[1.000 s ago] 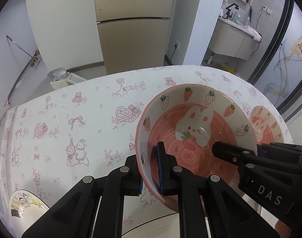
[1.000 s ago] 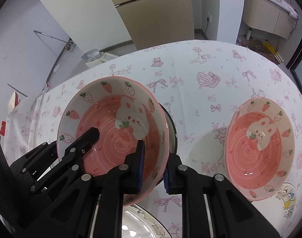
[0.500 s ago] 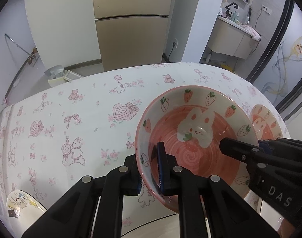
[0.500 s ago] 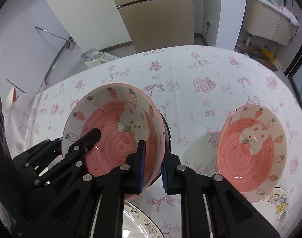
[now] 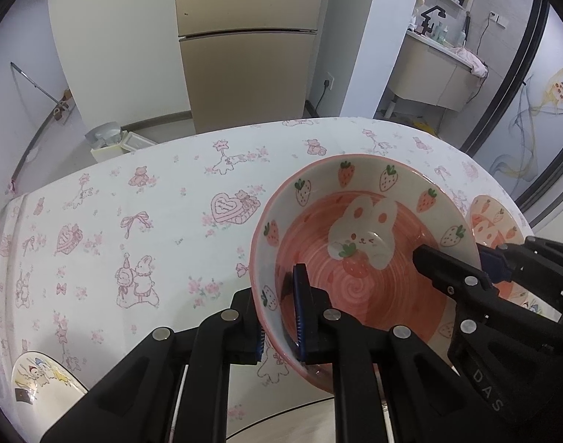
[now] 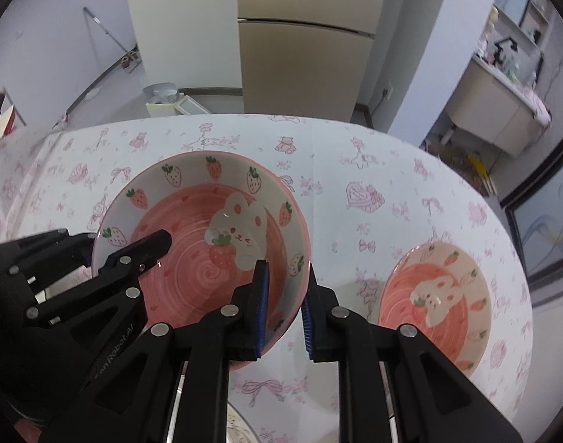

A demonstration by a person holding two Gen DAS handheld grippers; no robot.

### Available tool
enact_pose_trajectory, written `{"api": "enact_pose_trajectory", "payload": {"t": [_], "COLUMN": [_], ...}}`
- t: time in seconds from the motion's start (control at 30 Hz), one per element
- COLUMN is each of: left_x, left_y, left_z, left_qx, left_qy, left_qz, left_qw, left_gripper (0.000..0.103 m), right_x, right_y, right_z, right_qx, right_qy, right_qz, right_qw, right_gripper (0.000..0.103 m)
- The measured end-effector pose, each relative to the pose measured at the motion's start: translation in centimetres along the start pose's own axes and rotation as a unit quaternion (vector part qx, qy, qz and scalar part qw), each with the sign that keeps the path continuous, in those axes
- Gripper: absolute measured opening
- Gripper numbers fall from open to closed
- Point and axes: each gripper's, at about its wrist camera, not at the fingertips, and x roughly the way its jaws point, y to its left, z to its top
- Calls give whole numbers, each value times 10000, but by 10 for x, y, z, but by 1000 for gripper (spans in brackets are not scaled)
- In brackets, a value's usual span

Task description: Organize plates and bowls

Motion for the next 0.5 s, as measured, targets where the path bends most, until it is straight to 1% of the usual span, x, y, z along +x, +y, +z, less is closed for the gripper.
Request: {"api": "enact_pose_trajectory", "payload": {"t": [0.07,0.1,0.17,0.2,0.23,0.27,0.33,0.4,0.5], "left_x": [0,0,1,1,1,2,2,2,2], "left_y": [-1,0,1,1,1,1,3,2,1], "left_z": [0,0,0,0,0,0,0,0,1], "left_qx": [3,-26,-40,-30,-26,-45,-84,-64,-60], "left_qy": [-9,-14,-29,-43,-50,-33,-38,-34,-46], "left_qz": [12,-12,-7,16,25,-8,-61,-38,-33], "left_qw": [10000,10000,10000,10000,10000,10000,9999,10000,10000], "left_gripper": [13,14,15,15,15,15,15,15,15], "right_x": [0,-2,-6,-7,-4,0,9,11,11], "right_y": [0,-2,-8,-11,-14,-15,-13,-13,-15], "right_z": [-1,-1,-5,-6,-8,-10,-12,-13,-11], "right_qx": [-140,-191,-330,-380,-414,-452,-566,-523,-423], "right_qy": [-73,-185,-659,-821,-851,-804,-798,-853,-779], "right_qz": [39,131,351,448,516,493,276,293,421], "right_qw": [9999,9996,9967,9949,9942,9945,9948,9945,9952], "right_gripper": [17,17,16,15,14,13,11,11,11]}}
